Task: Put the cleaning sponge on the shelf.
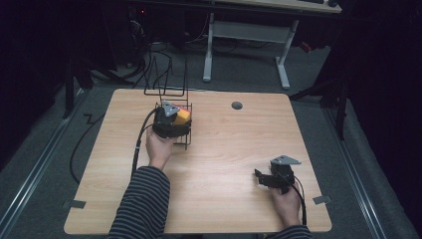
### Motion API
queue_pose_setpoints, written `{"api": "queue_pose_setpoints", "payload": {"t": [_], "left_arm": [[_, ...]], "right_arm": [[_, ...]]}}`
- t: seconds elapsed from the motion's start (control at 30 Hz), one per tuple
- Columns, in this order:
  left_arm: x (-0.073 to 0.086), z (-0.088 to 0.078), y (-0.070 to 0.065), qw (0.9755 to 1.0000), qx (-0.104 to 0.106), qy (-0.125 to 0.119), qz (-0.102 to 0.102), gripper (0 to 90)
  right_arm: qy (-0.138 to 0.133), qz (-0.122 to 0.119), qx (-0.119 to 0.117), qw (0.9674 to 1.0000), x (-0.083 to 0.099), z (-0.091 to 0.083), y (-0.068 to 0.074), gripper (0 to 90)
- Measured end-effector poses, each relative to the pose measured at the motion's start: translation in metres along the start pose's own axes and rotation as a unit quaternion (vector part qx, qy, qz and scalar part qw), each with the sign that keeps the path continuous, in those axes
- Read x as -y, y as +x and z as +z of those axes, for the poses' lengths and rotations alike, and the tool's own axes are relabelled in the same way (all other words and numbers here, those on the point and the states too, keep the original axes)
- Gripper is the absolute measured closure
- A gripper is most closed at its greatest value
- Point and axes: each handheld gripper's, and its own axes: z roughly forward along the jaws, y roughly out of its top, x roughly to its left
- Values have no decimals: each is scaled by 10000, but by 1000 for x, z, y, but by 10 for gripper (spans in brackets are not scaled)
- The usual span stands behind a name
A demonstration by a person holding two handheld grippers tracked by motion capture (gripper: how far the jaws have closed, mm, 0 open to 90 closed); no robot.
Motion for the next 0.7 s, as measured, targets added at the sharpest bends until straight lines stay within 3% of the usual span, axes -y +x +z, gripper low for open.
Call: {"api": "queue_pose_setpoints", "payload": {"t": [0.3,0.7], "left_arm": [[3,3,10,9998,-172,71,-89,241],[10,18,17,9988,-236,314,-304,238]], "right_arm": [[-1,1,2,10000,0,0,0,254],[0,1,1,10000,0,0,0,254]]}}
